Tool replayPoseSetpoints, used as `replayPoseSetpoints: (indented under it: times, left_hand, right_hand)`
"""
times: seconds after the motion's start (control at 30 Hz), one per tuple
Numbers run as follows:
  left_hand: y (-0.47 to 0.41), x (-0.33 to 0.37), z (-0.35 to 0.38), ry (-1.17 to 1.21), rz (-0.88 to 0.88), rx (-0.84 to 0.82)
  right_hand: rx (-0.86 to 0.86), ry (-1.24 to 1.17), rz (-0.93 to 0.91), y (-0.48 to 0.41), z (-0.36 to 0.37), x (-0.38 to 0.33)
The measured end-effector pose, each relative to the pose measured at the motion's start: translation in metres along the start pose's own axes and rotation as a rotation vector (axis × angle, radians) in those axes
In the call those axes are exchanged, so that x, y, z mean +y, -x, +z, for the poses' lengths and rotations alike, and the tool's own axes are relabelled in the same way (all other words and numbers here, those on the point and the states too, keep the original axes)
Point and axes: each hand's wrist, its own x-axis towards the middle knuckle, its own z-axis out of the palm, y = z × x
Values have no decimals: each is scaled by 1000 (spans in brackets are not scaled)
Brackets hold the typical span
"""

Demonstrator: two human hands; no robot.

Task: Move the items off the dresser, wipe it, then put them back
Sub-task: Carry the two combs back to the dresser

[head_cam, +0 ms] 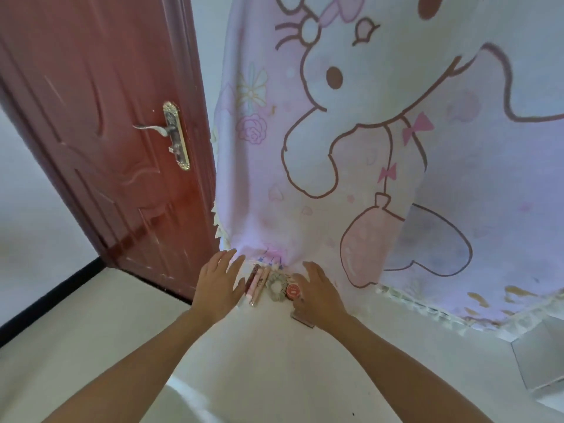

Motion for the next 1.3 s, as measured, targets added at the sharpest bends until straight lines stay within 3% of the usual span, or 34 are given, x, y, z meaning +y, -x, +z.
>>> replayPoseSetpoints:
  times: [0.17,0.3,0.57,0.77,0.9,1.03,1.17,1.3]
  left_hand:
    - [37,-8,-63,-94,-255,135]
    - [108,-25,-123,-133,-582,147]
    - [256,-42,-228,-255,-957,261]
    - [396,-63,-324,-381,-1193,322]
    - [496,-74,-399,-470,-1266,319]
    - [572,-73,-456,-548,-1314,351]
    - [625,-74,-487,-560,-1371,318]
    - [655,-91,-500,-567,-1410,391]
  right_hand:
    - [104,-73,-239,-17,-14,-29]
    - [107,-95,-419,-14,-19,-86]
    - [90,-166,-773,16,-36,-231]
    - [176,-59,-1022,58,-56,-374]
    - [203,-209,-1101,107,-78,-494]
    - [122,-299,-1211,160,-86,-591]
    - [73,-308,-1323,203,-85,-653]
    - [60,-295,-1374,214,-83,-694]
